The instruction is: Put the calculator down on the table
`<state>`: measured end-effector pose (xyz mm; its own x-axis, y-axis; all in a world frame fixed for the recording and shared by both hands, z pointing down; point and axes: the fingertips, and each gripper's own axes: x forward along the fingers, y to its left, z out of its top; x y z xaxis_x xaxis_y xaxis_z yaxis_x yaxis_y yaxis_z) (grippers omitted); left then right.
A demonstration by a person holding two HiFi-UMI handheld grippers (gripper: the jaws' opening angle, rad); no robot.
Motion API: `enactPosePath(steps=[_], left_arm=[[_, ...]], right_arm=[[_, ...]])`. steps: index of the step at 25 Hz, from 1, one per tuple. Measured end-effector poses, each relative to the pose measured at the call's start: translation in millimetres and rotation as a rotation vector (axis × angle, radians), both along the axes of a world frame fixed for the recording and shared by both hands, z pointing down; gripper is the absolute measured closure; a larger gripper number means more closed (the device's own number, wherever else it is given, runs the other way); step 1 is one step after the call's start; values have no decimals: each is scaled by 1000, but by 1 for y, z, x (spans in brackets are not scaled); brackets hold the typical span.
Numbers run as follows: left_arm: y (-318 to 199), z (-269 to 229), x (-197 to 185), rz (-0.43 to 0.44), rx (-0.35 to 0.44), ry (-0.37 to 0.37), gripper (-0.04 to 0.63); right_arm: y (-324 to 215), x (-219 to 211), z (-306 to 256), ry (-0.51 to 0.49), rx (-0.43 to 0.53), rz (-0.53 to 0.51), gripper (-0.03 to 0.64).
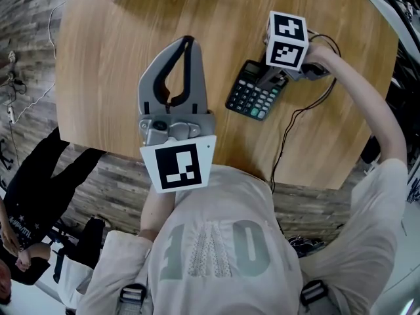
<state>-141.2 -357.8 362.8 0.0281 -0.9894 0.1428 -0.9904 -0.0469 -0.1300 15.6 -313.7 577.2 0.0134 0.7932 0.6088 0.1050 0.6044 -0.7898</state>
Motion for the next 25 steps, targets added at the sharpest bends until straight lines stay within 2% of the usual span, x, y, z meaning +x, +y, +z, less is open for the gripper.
enactPosePath(steps=[5, 9, 14, 17, 21, 23, 24, 25], left_arm=[[6, -10, 3, 7, 23, -6, 586], [14, -21, 4, 8, 48, -14, 586], [25, -44, 4, -4, 101, -33, 586], [37, -62, 3, -11, 139, -44, 586], [53, -87, 7, -10, 191, -56, 586], [63, -97, 10, -8, 211, -56, 586], [68, -102, 12, -7, 220, -54, 586], [73, -107, 14, -5, 231, -53, 586]], right_arm=[[-5, -1, -2, -11, 96, -32, 432], [-27, 0, -3, -4, 199, -28, 417], [-78, -1, -22, -43, 429, 63, 402], [-109, -6, -55, -145, 638, 210, 403], [-130, 0, -123, -318, 893, 505, 407], [-130, 10, -167, -423, 1039, 709, 461], [-127, 17, -191, -478, 1126, 818, 523], [-120, 25, -216, -533, 1218, 922, 556]])
